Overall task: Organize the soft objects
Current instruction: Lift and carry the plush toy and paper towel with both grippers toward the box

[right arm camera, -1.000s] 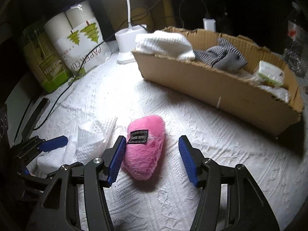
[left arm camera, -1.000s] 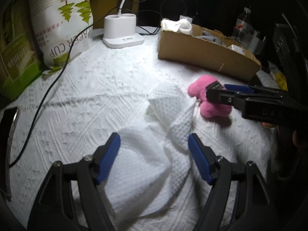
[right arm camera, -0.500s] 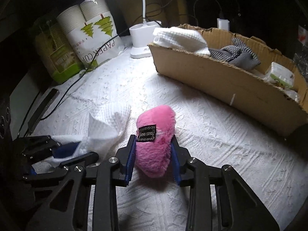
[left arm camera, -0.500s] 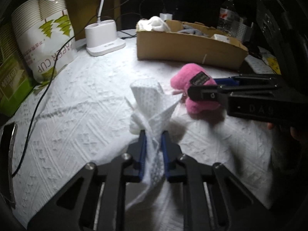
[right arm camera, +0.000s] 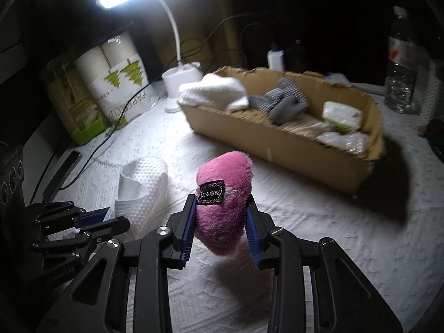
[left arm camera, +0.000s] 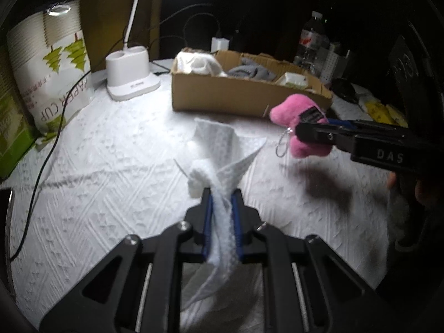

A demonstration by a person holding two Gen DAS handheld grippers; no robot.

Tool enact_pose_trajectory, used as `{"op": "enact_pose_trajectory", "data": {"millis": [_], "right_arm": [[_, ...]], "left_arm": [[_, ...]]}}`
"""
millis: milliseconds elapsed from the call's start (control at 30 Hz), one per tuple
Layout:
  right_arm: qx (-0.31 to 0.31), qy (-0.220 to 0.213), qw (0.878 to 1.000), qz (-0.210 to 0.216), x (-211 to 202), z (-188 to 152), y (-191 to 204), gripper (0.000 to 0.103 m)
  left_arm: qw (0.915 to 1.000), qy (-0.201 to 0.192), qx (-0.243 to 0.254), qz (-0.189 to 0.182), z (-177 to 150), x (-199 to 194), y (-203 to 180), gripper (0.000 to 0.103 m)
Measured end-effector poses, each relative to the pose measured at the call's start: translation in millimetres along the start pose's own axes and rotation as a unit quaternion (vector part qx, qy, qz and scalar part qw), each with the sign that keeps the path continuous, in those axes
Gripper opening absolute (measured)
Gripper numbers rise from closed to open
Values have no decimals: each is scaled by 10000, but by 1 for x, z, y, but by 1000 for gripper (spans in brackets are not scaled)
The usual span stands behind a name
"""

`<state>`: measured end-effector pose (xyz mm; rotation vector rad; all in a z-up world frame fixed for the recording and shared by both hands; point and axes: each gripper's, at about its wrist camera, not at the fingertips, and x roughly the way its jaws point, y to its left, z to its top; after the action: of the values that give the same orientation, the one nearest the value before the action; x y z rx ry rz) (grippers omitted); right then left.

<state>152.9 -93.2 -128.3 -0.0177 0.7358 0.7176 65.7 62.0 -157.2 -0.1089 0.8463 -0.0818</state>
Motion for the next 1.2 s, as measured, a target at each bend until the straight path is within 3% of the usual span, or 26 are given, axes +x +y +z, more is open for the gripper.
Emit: {"op": "enact_pose_trajectory", "data": {"millis": [500,733,1200], "right_arm": [[173,-496,9984,-199,-41,23,-38,35],[189,-673,9972,-247,-51,35,-52,35],[320,-938,9943,-388,-62,55,-90,35]], "left_arm": [[9993,-335,143,-106,49,-9,-14,14],[9988,-369,101,-312,71,-4,-19,14],[9964,-696,303,-365,125,12,-41,14]]}}
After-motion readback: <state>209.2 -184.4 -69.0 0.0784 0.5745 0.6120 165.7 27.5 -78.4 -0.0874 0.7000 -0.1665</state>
